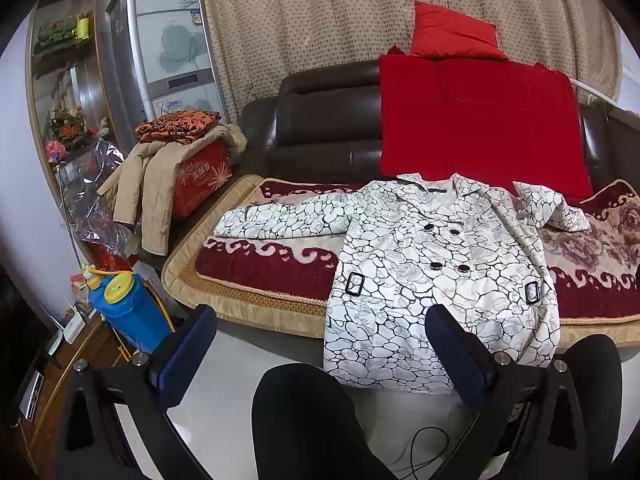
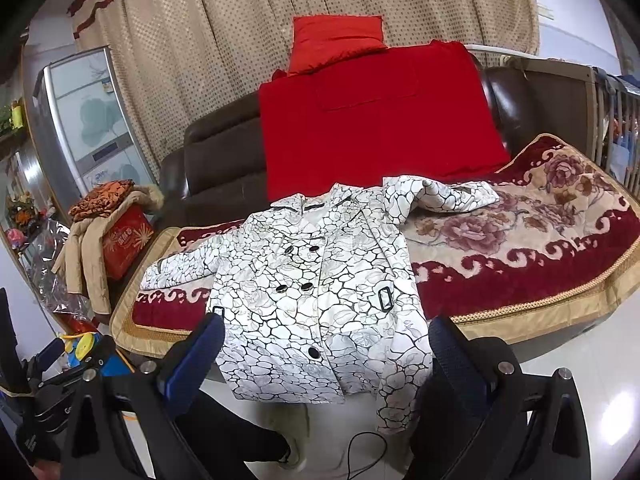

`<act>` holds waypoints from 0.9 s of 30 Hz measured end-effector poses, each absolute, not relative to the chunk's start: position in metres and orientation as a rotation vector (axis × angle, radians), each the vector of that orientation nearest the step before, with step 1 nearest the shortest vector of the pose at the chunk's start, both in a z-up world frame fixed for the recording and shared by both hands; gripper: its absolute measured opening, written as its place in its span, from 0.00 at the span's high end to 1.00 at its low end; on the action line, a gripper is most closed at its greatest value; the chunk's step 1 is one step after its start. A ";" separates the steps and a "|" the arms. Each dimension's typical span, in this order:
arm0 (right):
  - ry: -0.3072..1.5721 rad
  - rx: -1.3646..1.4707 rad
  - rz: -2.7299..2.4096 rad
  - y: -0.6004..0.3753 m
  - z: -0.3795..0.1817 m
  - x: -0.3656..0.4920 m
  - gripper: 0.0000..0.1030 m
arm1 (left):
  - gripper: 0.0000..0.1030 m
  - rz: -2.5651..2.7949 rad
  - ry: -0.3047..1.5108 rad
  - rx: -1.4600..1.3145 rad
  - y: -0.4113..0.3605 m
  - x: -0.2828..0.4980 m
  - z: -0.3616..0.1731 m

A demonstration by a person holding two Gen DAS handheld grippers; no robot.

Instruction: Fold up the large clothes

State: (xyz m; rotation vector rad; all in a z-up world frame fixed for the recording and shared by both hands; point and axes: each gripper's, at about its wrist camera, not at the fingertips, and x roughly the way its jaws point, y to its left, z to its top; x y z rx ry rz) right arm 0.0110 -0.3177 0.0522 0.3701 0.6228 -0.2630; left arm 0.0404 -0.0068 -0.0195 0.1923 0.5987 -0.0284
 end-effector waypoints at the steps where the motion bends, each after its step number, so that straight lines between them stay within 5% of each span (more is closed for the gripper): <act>1: 0.621 0.370 -0.263 -0.317 0.053 0.010 0.00 | 0.00 -0.028 0.598 0.192 -0.006 0.040 -0.019; 27: 0.646 0.386 -0.263 -0.319 0.046 0.012 0.00 | 0.00 -0.033 0.607 0.201 -0.008 0.041 -0.024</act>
